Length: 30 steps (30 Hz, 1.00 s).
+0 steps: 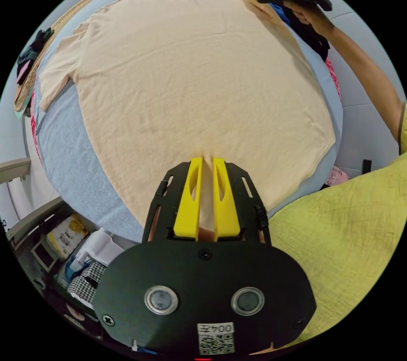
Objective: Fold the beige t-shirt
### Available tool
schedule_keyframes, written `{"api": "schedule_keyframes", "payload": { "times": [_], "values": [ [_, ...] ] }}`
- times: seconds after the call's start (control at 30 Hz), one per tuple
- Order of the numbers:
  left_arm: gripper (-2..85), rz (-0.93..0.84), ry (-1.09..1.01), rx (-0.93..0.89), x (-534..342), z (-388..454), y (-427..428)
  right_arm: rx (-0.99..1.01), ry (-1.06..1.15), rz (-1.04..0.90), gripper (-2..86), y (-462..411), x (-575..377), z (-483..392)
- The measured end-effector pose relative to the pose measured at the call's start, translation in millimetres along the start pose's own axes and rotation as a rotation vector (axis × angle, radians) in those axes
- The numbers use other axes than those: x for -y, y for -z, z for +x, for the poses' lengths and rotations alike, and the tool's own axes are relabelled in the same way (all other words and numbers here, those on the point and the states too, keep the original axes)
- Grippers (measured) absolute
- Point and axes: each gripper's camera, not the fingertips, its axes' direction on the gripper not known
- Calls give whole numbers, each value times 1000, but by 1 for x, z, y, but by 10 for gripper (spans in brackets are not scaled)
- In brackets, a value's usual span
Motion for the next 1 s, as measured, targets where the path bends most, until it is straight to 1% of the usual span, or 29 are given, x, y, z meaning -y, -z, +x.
{"api": "schedule_keyframes", "payload": {
  "times": [0.07, 0.13, 0.2, 0.3, 0.37, 0.4, 0.47, 0.67, 0.73, 0.83, 1.0],
  "values": [
    [11, -1, -2, 8, 1, 1, -4, -98, 123, -101, 58, -26, 22, -47],
    [11, -3, -2, 11, 3, 1, -7, -149, 130, -84, 65, -26, 30, -60],
    [12, -6, -2, 10, 5, 0, -13, -141, 75, -89, 93, -24, 35, -58],
    [13, -7, -6, 11, 7, 0, -19, -9, -23, -93, 161, -11, 27, -41],
    [13, -9, -9, 16, 9, 0, -23, 155, -91, -105, 209, 0, 6, -28],
    [13, -11, -9, 20, 10, 0, -26, 192, -106, -108, 219, 2, -2, -27],
    [13, -11, -8, 26, 11, 1, -31, 347, -144, -137, 220, 9, -39, -29],
    [15, -10, -6, 51, 15, 3, -46, 551, -239, -319, 193, 3, -141, -62],
    [18, -11, -6, 55, 16, 3, -51, 584, -264, -347, 184, 0, -163, -71],
    [25, -17, 9, 46, 18, 0, -59, 533, -302, -279, 171, 6, -185, -80],
    [57, -51, 68, -47, 25, -14, -75, 533, -321, -243, 172, 3, -197, -76]
  ]
}}
